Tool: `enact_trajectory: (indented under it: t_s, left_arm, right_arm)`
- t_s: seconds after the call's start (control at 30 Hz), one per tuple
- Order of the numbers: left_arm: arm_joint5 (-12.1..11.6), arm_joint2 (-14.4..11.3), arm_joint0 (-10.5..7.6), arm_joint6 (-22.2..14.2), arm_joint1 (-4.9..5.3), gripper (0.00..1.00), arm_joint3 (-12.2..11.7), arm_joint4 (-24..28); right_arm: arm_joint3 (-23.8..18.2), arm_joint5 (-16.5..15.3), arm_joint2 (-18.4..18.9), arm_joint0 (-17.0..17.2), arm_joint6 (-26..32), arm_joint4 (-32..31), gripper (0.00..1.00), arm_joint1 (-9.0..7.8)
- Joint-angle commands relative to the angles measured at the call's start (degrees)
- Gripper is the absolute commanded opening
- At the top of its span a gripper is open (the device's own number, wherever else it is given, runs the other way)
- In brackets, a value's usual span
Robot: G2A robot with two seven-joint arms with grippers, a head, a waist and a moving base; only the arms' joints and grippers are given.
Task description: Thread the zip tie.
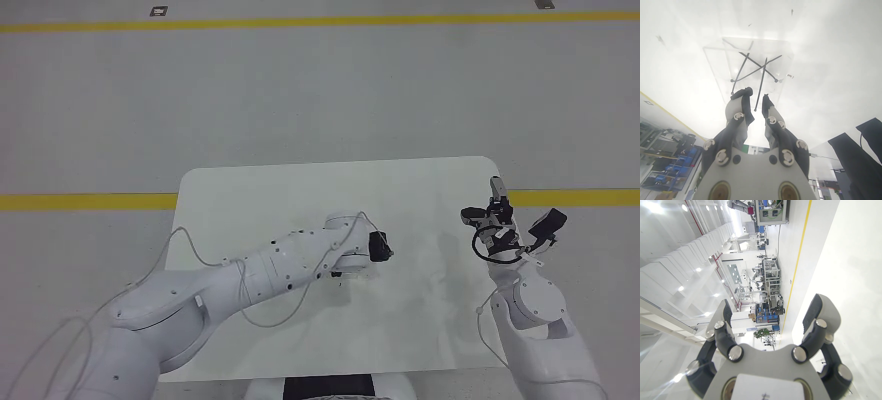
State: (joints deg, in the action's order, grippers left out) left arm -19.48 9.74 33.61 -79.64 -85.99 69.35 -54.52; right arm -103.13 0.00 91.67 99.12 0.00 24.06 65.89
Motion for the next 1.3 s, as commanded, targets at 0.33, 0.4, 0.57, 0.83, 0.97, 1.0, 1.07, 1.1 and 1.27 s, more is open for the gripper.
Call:
enact_trajectory:
  t_s: [0.33, 0.4, 0.57, 0.83, 0.97, 1.0, 1.07, 1.1, 1.27]
  left_arm:
    - [0.0, 0.0, 0.98, 0.0, -1.68, 0.12, -1.4, -2.9]
    - [0.0, 0.0, 1.19, 0.0, -1.88, 0.12, -1.3, -3.4]
    - [0.0, 0.0, 1.89, 0.0, -2.17, 0.13, -1.7, -4.1]
    - [0.0, 0.0, 2.38, 0.0, -2.31, 0.14, -2.2, -4.2]
    - [0.0, 0.0, 2.38, 0.0, -2.41, 0.13, -2.6, -4.7]
    - [0.0, 0.0, 2.35, 0.0, -2.43, 0.13, -2.7, -4.8]
    - [0.0, 0.0, 2.31, 0.0, -2.49, 0.13, -2.9, -5.1]
    - [0.0, 0.0, 2.30, 0.0, -2.51, 0.13, -3.0, -5.2]
    - [0.0, 0.0, 2.31, 0.0, -2.67, 0.17, -3.0, -6.6]
  right_arm:
    - [0.0, 0.0, 0.0, 0.0, 0.0, 0.0, 1.00, 0.00]
    - [0.0, 0.0, 0.0, 0.0, 0.0, 0.0, 1.00, 0.00]
    - [0.0, 0.0, 0.0, 0.0, 0.0, 0.0, 1.00, 0.00]
    - [0.0, 0.0, 0.0, 0.0, 0.0, 0.0, 1.00, 0.00]
    - [0.0, 0.0, 0.0, 0.0, 0.0, 0.0, 1.00, 0.00]
    - [0.0, 0.0, 0.0, 0.0, 0.0, 0.0, 1.00, 0.00]
    - [0.0, 0.0, 0.0, 0.0, 0.0, 0.0, 1.00, 0.00]
    - [0.0, 0.0, 0.0, 0.0, 0.0, 0.0, 1.00, 0.00]
    - [0.0, 0.0, 0.0, 0.0, 0.0, 0.0, 1.00, 0.00]
